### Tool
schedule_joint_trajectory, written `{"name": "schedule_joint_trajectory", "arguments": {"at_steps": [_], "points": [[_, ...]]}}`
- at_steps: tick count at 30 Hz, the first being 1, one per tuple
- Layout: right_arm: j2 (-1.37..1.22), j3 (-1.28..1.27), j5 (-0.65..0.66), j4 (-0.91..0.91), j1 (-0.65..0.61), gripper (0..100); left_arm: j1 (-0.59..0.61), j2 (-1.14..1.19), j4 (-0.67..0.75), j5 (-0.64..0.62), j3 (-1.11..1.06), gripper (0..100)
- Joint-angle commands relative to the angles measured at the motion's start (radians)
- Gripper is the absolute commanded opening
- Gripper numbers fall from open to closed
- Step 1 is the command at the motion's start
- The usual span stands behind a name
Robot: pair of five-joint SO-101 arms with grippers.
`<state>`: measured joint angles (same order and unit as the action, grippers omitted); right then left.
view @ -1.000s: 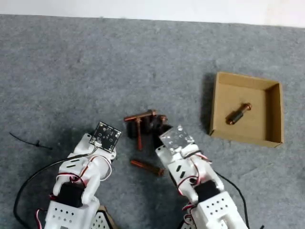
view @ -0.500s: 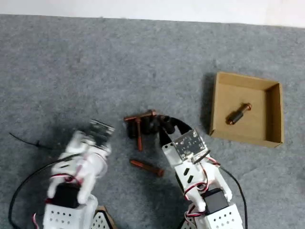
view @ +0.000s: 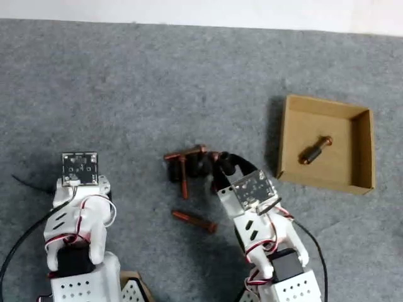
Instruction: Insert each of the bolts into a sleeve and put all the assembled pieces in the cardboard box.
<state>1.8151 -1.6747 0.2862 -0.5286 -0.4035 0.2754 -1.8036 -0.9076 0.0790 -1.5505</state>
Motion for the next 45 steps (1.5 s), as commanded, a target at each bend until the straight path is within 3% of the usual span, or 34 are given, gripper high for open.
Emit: {"name": "schedule_joint_trajectory", "arguments": {"at_steps": [1, 4, 26, 45], "points": [[0.021, -0.134, 0.003, 0.002, 0.048, 0.5, 0.056, -0.013, 0.029, -0.023, 0.021, 1], [0.021, -0.134, 0.003, 0.002, 0.073, 0.5, 0.125, -0.013, 0.054, -0.069, 0.010, 1], [0.021, -0.134, 0.005, 0.002, 0.145, 0.5, 0.475, -0.013, 0.055, -0.066, -0.048, 1], [0.021, -0.134, 0.005, 0.004, 0.159, 0.5, 0.572, -0.012, 0.034, -0.046, -0.007, 1]]}}
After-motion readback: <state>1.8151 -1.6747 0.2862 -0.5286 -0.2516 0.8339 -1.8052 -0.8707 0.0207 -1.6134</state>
